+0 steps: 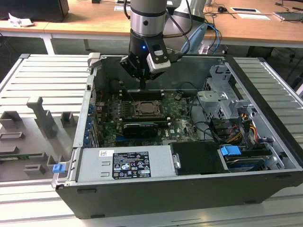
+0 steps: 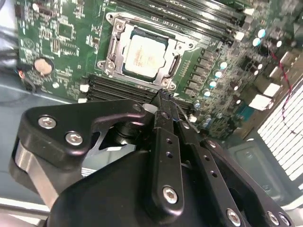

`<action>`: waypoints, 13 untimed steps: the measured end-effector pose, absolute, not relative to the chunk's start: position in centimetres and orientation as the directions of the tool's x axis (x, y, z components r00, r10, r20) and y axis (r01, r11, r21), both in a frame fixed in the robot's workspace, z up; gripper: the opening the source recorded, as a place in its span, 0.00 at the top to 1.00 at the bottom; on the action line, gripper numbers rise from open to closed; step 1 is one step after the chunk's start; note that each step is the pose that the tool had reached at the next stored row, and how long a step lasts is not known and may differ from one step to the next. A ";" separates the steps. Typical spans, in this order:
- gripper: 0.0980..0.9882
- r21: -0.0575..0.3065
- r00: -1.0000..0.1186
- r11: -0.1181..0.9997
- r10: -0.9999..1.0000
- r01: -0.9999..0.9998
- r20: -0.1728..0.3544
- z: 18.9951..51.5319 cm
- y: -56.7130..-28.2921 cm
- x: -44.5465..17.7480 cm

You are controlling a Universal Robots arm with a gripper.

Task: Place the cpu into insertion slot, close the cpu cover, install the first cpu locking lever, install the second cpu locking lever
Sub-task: 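Install the first cpu locking lever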

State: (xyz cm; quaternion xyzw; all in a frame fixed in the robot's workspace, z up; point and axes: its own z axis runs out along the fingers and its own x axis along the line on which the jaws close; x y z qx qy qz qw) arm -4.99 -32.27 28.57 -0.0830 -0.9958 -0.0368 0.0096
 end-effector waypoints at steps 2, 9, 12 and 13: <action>0.99 0.072 -0.992 0.990 0.122 0.124 0.025 28.5 -32.3 -5.0; 0.99 0.072 -1.000 0.997 0.008 0.010 0.023 28.4 -32.3 -5.1; 0.99 0.072 -1.000 0.997 0.004 0.005 0.020 28.4 -32.3 -5.5; 0.99 0.072 -1.000 0.997 0.003 0.004 0.020 28.3 -32.3 -5.6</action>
